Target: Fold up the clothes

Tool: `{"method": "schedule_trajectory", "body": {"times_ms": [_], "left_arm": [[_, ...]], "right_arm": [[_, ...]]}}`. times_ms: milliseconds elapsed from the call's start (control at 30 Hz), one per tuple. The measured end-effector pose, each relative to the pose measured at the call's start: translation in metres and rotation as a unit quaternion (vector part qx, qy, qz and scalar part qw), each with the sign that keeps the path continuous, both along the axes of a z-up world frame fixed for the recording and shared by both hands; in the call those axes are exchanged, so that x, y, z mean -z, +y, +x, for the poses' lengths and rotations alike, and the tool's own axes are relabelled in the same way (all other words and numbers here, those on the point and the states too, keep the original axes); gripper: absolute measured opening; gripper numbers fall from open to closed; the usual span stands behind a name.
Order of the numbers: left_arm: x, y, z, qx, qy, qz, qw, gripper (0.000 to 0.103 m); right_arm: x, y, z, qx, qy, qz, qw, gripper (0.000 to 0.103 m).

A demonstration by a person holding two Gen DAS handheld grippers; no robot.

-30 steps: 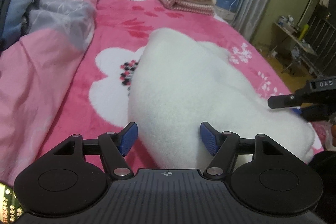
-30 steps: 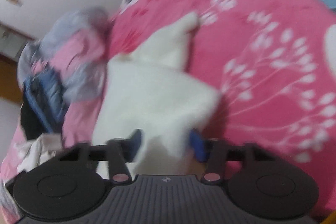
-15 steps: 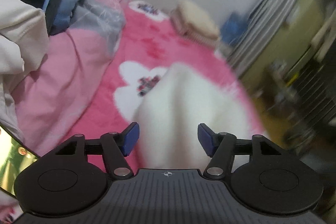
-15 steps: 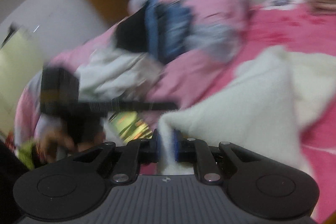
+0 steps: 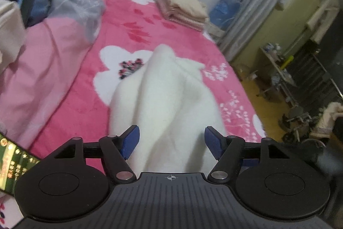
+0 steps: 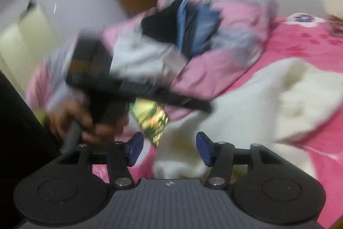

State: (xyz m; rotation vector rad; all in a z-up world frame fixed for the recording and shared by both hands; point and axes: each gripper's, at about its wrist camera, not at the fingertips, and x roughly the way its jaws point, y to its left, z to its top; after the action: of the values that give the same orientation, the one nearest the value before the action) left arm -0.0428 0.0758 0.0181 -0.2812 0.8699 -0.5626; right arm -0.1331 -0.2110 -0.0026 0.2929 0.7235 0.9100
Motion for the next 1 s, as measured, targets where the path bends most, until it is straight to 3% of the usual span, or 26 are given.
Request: {"method": "schedule_trajectory", "body": {"times_ms": [133,200,333,367,467,600,733,867,1000], "left_arm": [[0.002,-0.013,-0.009,0.053,-0.014,0.018,0.9983,0.071],[0.007,-0.022,-0.014,0.071,-0.021,0.04,0.9964,0.071],[0.011,-0.029,-0.028,0.097,-0.051,0.085,0.9903,0.071],[0.012,-0.029,-0.031,0.102,-0.057,0.096,0.9886,0.071],[0.015,-0.03,-0.037,0.108,-0.071,0.128,0.9834,0.072],[0.016,-0.022,-0.038,0.084,-0.083,0.141,0.9829,0.072],[0.012,-0.002,-0.026,0.016,-0.075,0.109,0.9911,0.072],[0.002,0.02,-0.019,-0.03,-0.073,0.072,0.9943,0.071],[-0.002,0.03,-0.015,-0.042,-0.059,0.054,0.9959,0.071]], "right_arm": [[0.014,-0.061,0.03,0.129,0.097,0.048,0.986,0.063],[0.034,-0.066,0.05,0.151,0.158,0.044,0.975,0.062],[0.067,-0.039,0.08,0.101,0.235,0.042,0.966,0.053],[0.071,-0.029,0.083,0.083,0.242,0.043,0.966,0.045],[0.063,-0.008,0.094,0.048,0.236,0.047,0.969,0.017],[0.028,0.017,0.117,0.013,0.184,0.077,0.98,0.014],[-0.001,0.056,0.146,-0.017,0.135,0.063,0.989,0.014],[-0.011,0.076,0.185,-0.008,0.129,0.102,0.986,0.014],[-0.019,0.05,0.208,0.042,0.124,0.168,0.977,0.014]]}}
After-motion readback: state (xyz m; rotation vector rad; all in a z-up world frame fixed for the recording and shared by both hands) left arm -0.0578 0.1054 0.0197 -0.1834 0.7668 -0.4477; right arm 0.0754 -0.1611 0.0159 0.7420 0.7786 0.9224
